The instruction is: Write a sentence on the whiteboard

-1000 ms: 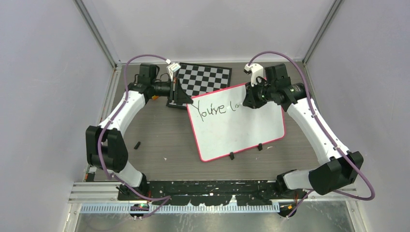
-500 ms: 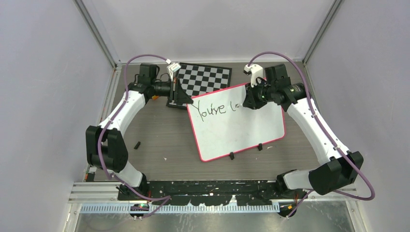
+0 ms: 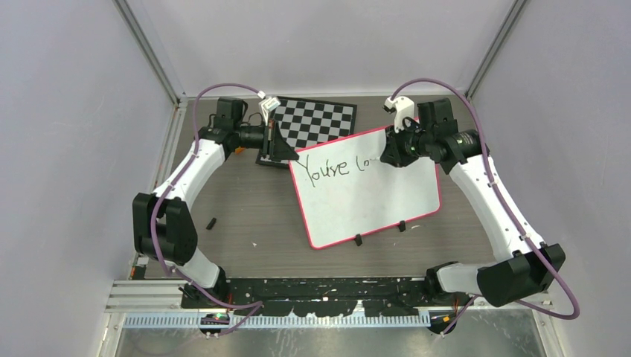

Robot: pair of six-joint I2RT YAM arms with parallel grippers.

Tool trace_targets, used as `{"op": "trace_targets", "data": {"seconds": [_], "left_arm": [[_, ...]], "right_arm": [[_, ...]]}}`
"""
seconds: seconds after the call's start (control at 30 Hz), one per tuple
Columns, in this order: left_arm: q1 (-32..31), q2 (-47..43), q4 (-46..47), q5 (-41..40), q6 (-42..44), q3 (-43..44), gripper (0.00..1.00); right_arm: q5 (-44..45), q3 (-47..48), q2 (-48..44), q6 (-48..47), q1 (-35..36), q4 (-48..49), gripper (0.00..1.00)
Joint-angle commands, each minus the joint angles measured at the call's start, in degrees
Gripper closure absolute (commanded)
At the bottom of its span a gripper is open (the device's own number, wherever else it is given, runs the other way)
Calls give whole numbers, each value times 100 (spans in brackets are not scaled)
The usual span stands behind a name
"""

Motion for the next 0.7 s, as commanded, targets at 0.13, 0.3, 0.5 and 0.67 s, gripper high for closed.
{"op": "trace_targets", "data": {"seconds": [0.13, 0.3, 0.5, 0.67], "left_arm": [[-236, 111, -320, -181, 31, 4, 100], [-234, 109, -338, -193, 57, 16, 100], [-234, 121, -346, -202, 66, 19, 100], [-234, 129, -366, -185, 83, 26, 100]], "right_arm": [[82, 206, 125, -50, -21, 349, 100], [210, 92, 160, -107, -31, 376, 100], [373, -179, -78, -162, -76, 359, 100], [370, -361, -242, -182, -92, 277, 100]]}}
